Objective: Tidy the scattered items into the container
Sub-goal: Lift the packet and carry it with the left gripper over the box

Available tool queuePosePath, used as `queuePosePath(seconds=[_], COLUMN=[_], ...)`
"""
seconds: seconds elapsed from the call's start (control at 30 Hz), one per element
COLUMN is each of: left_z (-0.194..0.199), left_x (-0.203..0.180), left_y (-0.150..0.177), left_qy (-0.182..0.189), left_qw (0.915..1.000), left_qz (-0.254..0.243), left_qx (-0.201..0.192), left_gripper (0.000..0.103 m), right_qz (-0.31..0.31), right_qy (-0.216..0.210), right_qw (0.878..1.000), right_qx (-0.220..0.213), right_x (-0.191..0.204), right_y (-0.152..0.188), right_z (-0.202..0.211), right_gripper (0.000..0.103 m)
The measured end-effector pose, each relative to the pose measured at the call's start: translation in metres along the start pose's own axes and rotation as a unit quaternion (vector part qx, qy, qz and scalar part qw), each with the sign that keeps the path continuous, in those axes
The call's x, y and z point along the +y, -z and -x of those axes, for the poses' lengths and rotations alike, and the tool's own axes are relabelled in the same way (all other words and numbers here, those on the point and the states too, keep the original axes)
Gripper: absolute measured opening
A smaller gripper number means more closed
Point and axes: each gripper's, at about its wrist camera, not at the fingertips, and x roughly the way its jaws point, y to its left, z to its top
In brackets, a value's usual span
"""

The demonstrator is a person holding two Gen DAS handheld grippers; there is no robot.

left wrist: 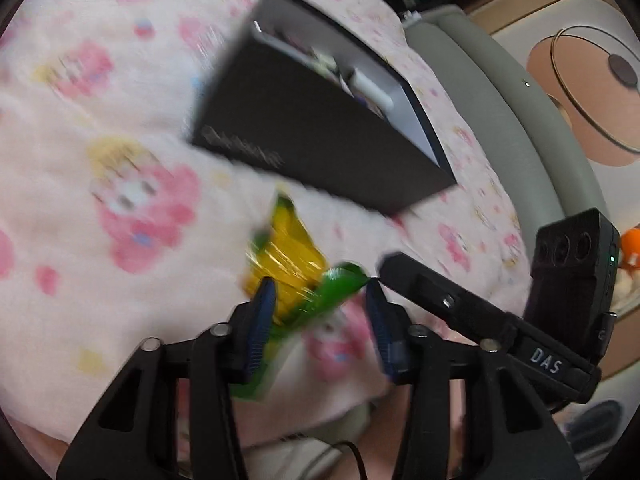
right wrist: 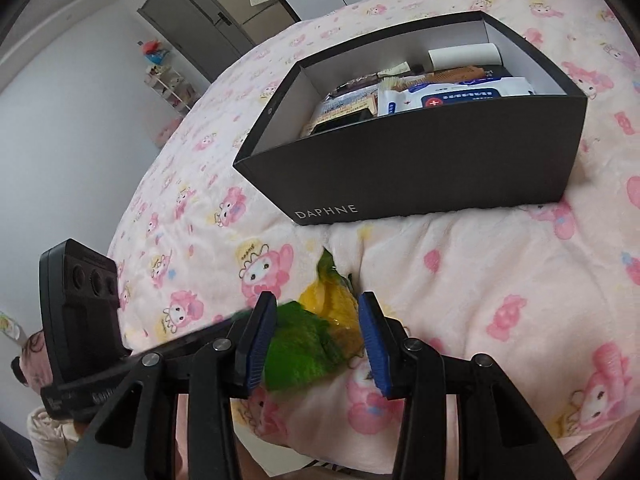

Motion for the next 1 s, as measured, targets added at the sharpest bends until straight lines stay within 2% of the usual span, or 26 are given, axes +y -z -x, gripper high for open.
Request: queuePosePath(seconds=[0.13,0.3,0.47,0.67,0.8,0.9,1.0], left_z=[-0.015,-0.021,-0.022,-0.011,0.005,0.017,0.032], left_x=[0.000,-0.014,-0.018,-0.024,-0.026,-0.026,-0.028], left_y=[0.009,0.014,0.016,0.015,0.016,0.011,0.007], left_qy=[0.022,0.049,0.050,-0.006,-0.040,-0.052,-0.061], left_qw=[0.9993,0.9975,0.9968,0.9962,0.9943,0.9944,0.9941], left_qz=[0.008,-0.013,-0.021,-0.060,-0.081,-0.077,-0.081], left_qx=[0.030,0.049,0.058,0.062,0.056,0.049,0.037], left_gripper=[0.040,0.043,0.048,0.048,0.050,0.050,0.050], right_qz=[-0.019,-0.028,-0.009,-0.007,0.001,0.034,0.040], right_qy=[0.009,0.017,0.004,-0.016,0.009,0.046,0.058], right_qw=[1.000,0.999,1.000,0.999,0.999,0.997,0.995], right_qx=[0.013,0.003,0.007,0.038,0.048,0.054,0.065], right_x=[-0.016,-0.027,-0.022,-0.023,-0.023,-0.016,-0.015], right_y=[0.008,0.007,0.002,0.007,0.007,0.008,0.011], right_z=[0.002,0.013,0.013,-0.005,-0.013,-0.017,-0.024], right_gripper=[0.039,0.039,0.039,0.040,0.040,0.040,0.040])
